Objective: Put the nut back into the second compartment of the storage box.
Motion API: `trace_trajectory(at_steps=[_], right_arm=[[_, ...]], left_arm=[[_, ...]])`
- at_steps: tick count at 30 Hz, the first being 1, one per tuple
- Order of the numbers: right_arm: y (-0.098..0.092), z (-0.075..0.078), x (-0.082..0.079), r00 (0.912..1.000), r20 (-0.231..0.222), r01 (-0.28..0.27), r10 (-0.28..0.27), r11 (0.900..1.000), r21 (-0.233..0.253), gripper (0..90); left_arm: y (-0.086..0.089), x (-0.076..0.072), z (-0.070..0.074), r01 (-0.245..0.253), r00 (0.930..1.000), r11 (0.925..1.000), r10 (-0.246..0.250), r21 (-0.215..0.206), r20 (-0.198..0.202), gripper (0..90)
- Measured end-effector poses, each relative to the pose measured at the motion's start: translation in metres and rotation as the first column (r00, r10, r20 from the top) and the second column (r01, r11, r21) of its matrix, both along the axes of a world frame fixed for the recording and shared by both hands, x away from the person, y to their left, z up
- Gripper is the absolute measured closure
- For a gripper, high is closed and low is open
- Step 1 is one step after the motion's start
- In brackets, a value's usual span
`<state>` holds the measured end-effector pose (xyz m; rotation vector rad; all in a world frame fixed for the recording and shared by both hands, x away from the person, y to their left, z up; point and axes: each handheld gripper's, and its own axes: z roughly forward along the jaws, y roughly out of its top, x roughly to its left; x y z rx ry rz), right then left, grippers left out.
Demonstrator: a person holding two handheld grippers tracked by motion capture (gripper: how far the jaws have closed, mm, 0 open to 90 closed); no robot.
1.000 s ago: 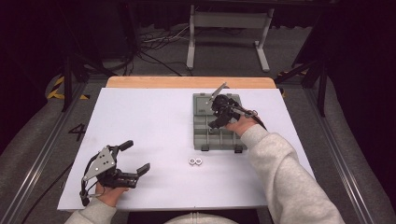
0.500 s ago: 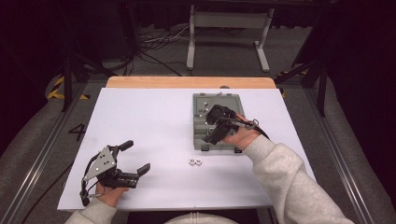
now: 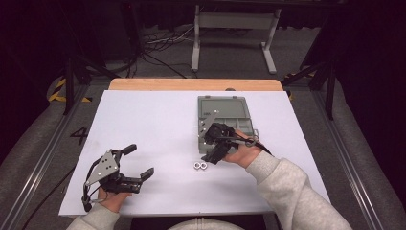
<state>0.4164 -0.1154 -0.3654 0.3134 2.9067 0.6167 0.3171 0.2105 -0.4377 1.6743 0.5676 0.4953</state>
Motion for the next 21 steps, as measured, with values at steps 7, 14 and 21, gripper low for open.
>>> trace_trajectory(at_steps=[7, 14, 21], right_arm=[[0.007, -0.023, -0.004, 0.9991, -0.04, -0.015, 0.013, 1.0, -0.027, 26.1], [0.013, -0.043, -0.005, 0.9952, -0.09, -0.043, 0.039, 0.998, -0.047, 35.0], [0.018, -0.059, -0.004, 0.9888, -0.144, -0.051, 0.038, 0.995, -0.088, 50.1]], left_arm=[[0.0, 0.0, 0.0, 0.001, 1.0, 1.0, -0.001, -0.001, 0.0, 2.8], [0.0, 0.001, 0.0, 0.0, 1.0, 1.0, 0.0, -0.003, 0.001, 2.9], [0.0, 0.0, 0.0, 0.001, 1.0, 1.0, -0.001, -0.001, 0.0, 3.0]])
